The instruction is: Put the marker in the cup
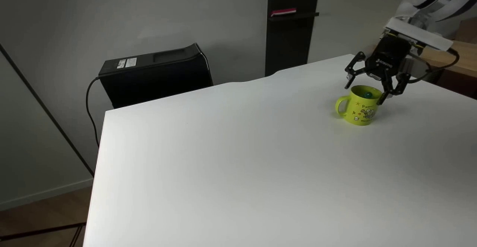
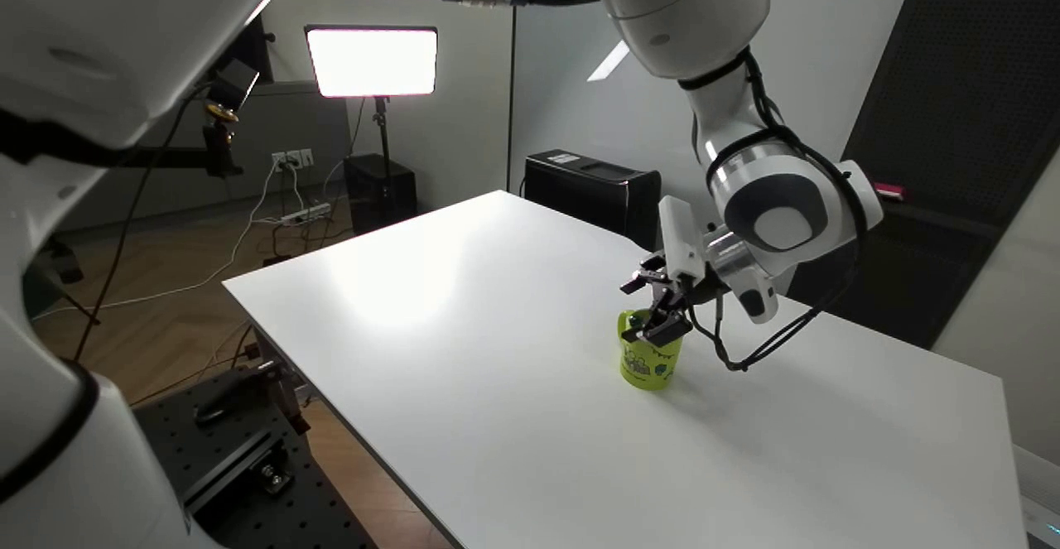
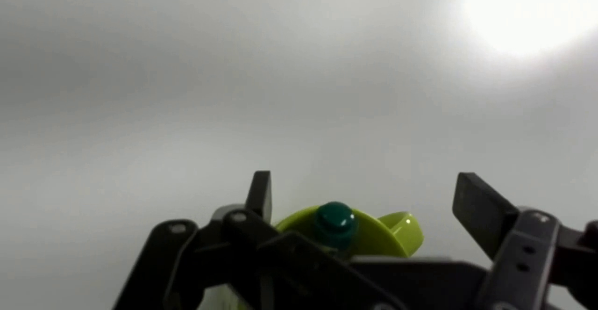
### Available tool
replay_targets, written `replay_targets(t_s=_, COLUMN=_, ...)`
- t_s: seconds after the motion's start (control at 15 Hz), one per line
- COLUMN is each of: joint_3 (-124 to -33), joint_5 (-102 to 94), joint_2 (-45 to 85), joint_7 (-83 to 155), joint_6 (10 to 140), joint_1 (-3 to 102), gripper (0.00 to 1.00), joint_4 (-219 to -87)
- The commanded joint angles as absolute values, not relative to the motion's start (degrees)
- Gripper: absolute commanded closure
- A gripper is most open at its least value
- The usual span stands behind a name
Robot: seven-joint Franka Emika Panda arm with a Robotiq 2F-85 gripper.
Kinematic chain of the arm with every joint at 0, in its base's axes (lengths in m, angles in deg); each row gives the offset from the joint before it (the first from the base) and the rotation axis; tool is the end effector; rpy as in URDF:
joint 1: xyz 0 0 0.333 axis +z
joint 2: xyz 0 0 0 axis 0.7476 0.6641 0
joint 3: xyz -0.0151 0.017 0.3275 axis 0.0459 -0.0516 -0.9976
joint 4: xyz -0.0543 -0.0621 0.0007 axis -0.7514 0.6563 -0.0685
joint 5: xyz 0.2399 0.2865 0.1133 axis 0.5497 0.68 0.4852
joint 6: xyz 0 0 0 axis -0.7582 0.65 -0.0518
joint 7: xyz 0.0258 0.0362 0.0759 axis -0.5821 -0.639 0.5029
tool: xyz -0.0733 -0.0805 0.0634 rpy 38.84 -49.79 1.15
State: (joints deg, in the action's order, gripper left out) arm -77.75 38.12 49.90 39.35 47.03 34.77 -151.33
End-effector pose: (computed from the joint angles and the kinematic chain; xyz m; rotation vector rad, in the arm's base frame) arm 0.6282 -0.1424 0.1392 -2.2997 1.0161 0.5920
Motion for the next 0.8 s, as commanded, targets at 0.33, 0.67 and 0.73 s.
replay_targets(t_s=0.33, joint_3=-79.2, joint_5=24.4, joint_2=44.8, joint_7=40.1, joint_6=49.5, joint_1=42.7, gripper=0.0, joint_4=-153.1)
replay_targets(t_s=0.67, joint_3=-80.5, joint_5=15.7, joint_2=40.1, joint_7=38.2, joint_6=55.1, joint_1=47.8, gripper=0.0, joint_4=-157.2)
replay_targets(t_s=0.73, joint_3=-80.7, joint_5=13.9, joint_2=39.2, joint_7=37.9, joint_6=57.1, joint_1=48.8, gripper=0.0, joint_4=-158.5)
